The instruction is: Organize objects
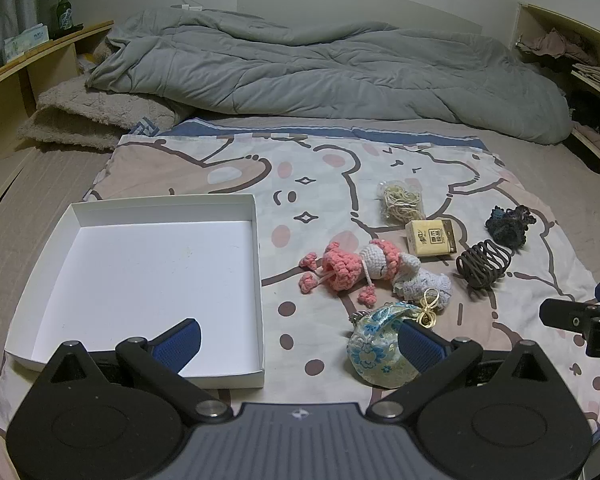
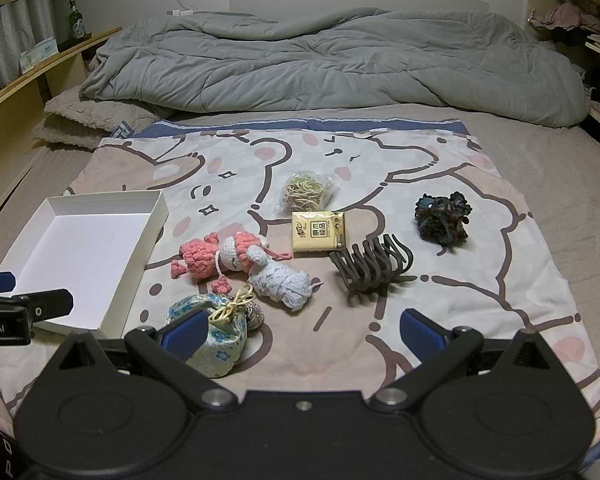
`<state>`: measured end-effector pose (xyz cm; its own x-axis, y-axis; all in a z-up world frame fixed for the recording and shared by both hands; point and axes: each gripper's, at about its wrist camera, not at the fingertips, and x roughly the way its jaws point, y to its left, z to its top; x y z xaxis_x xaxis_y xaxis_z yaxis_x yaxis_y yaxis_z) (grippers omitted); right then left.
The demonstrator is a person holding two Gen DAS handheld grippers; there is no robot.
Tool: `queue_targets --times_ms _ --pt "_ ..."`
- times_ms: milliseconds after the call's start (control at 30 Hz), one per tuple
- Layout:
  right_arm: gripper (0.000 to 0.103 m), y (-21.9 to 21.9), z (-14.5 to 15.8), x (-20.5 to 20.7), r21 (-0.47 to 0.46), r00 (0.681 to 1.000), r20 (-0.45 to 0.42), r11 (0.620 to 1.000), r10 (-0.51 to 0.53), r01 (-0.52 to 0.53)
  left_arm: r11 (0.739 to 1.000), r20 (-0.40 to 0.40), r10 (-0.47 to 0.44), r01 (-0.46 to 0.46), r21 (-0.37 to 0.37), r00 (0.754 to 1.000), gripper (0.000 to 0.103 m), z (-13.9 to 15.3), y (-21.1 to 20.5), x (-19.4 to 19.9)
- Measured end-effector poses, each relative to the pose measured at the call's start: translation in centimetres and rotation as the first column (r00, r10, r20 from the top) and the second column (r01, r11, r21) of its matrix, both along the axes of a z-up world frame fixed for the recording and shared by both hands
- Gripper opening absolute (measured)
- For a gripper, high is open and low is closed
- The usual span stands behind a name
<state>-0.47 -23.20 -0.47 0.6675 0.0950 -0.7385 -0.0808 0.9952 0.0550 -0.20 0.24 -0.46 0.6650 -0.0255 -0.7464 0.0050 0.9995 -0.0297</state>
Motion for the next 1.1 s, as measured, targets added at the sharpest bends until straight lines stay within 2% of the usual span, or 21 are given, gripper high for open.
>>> queue_targets --times_ms 1100 --pt "0.103 0.06 -0.10 -0.02 0.001 1.000 -0.002 1.000 0.000 0.000 1.000 -0.003 -0.002 0.002 0.004 1.000 0.103 -0.23 -0.15 -0.08"
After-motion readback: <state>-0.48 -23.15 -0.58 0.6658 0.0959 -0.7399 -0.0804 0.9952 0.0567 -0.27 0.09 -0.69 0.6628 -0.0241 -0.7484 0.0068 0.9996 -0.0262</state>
